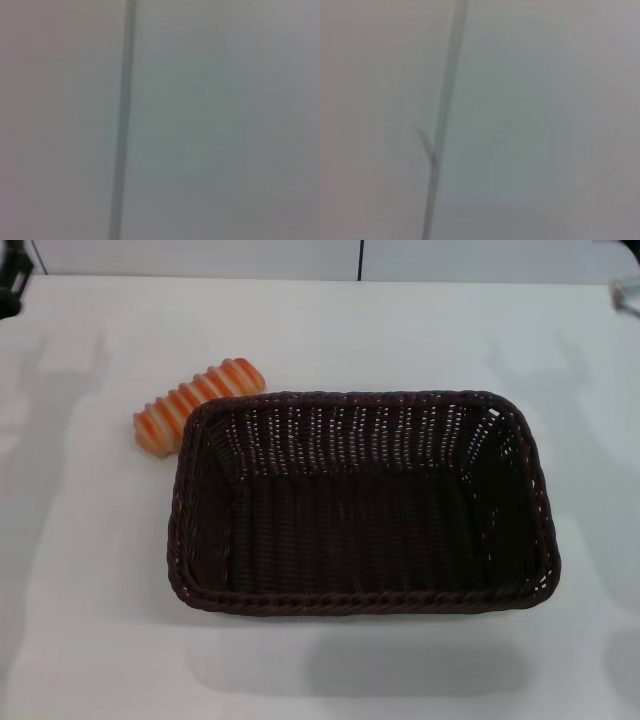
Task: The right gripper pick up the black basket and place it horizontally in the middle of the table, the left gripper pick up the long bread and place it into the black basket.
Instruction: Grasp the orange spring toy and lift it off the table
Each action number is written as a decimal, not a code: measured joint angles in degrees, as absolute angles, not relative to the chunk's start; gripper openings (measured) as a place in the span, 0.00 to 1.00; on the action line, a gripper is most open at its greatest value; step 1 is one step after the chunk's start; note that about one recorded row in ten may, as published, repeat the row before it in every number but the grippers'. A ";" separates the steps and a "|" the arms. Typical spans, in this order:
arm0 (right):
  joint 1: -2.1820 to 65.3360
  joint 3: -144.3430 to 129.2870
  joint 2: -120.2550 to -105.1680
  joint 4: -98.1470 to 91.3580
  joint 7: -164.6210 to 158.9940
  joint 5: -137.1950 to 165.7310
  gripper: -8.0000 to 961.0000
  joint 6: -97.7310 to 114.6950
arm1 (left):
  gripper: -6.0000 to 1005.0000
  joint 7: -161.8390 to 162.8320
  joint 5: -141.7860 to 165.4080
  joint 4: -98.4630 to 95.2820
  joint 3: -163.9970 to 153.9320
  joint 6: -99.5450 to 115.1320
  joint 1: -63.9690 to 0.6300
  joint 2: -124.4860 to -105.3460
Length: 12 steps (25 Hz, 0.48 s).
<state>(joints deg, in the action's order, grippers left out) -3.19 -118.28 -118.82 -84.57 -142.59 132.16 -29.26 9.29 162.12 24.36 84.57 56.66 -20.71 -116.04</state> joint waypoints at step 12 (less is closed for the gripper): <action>-10.39 -120.22 -118.38 -74.51 -154.92 137.19 0.88 -36.87 | 0.78 26.54 165.41 52.70 56.56 24.90 -22.41 -91.58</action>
<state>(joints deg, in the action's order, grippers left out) -10.39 -120.22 -118.38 -74.51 -154.92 137.19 -36.87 26.54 165.41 52.70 56.56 24.90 -22.41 -91.58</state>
